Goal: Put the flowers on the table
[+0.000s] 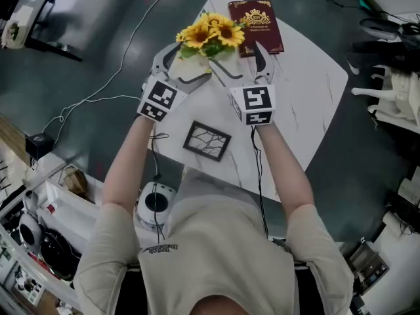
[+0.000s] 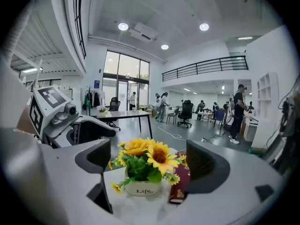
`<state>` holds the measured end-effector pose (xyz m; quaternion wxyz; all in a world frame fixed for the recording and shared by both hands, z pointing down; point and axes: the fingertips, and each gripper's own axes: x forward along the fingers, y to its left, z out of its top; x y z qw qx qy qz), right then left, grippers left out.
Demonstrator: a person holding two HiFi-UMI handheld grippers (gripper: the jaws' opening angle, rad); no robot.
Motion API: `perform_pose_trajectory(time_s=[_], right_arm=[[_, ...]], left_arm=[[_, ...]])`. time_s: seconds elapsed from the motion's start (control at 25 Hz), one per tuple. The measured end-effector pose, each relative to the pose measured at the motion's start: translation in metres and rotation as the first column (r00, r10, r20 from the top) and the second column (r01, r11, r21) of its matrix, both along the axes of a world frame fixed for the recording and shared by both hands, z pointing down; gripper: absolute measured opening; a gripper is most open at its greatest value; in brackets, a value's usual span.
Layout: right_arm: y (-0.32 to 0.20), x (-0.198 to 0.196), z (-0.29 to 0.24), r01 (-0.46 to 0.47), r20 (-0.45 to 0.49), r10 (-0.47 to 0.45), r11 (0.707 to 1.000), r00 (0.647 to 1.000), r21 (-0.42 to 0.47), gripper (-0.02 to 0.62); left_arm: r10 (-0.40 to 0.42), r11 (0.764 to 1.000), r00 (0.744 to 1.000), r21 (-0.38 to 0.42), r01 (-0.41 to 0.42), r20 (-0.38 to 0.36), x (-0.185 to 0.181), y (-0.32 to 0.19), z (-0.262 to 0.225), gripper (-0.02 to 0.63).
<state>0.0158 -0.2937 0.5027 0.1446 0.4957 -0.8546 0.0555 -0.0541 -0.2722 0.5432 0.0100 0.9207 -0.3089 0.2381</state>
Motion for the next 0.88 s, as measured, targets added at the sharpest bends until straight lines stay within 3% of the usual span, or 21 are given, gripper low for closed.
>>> perform_pose_trajectory(time_s=[0.28,0.48,0.6,0.76,0.88], right_arm=[[0.022,0.016,-0.082,0.016,-0.018,-0.015,0.996,1.0,0.09,0.506],[0.045,0.024,-0.142,0.017,0.029,-0.022,0.989,0.999,0.146,0.505],[0.06,0.028,-0.172,0.012,0.059,-0.023,0.985,0.998,0.174,0.502],[0.079,0.03,-0.197,0.012,0.081,-0.028,0.981,0.996,0.195,0.451],[0.093,0.031,-0.217,0.015,0.124,-0.043,0.976,0.991,0.218,0.354]], left_arm=[[-0.045,0.997,0.999,0.059,0.046,-0.01,-0.009,0.012,-0.078,0.466],[-0.074,0.991,0.997,0.11,0.076,-0.02,-0.011,0.029,-0.137,0.412],[-0.102,0.986,0.993,0.126,0.11,-0.065,-0.012,0.041,-0.17,0.354],[-0.127,0.979,0.985,0.142,0.144,-0.118,-0.01,0.06,-0.203,0.308],[-0.125,0.978,0.983,0.152,0.145,-0.136,-0.009,0.074,-0.224,0.253]])
